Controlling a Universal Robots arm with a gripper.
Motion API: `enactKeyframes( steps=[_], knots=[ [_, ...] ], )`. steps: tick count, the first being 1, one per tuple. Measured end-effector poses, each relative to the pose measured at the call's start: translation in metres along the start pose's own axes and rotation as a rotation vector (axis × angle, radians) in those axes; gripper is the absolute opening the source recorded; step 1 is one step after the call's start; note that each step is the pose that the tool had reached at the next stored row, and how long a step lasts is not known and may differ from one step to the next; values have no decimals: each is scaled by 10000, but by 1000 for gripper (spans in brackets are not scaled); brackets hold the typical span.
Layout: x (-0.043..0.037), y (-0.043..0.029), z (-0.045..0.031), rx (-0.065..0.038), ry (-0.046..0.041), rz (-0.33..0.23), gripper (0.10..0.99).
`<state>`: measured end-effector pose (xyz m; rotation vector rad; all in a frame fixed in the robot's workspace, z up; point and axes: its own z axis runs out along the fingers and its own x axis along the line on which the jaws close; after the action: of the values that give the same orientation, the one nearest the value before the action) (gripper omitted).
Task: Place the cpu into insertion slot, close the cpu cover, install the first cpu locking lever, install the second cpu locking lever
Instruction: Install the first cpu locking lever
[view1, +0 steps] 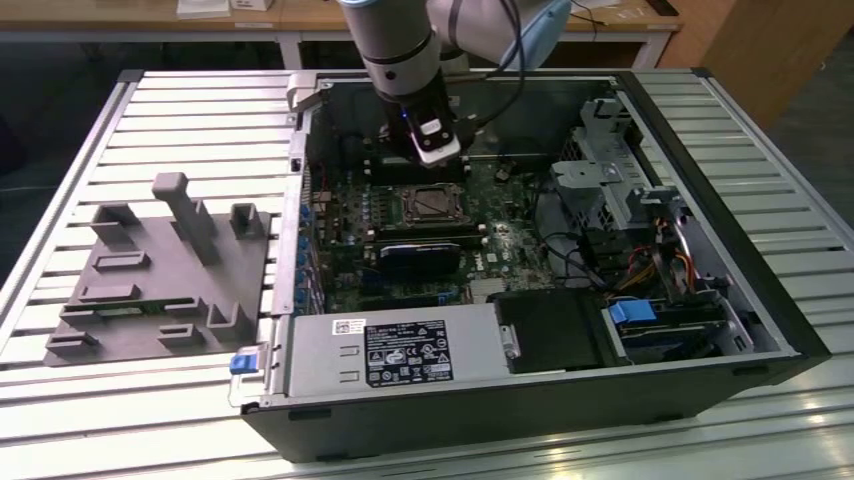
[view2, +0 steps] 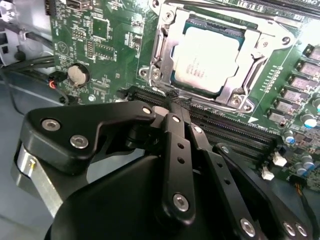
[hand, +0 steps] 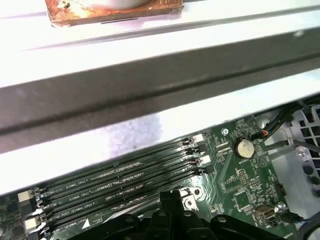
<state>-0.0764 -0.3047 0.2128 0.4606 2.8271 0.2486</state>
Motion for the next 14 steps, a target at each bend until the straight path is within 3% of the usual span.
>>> enactKeyframes(
  steps=[9, 11, 14],
  knots=[
    [-9, 7, -25, 3, 1, 1, 102],
    [-17, 9, -22, 47, 65, 2, 102],
    [-41, 16, -11, 206, 273, 18, 102]
  ],
)
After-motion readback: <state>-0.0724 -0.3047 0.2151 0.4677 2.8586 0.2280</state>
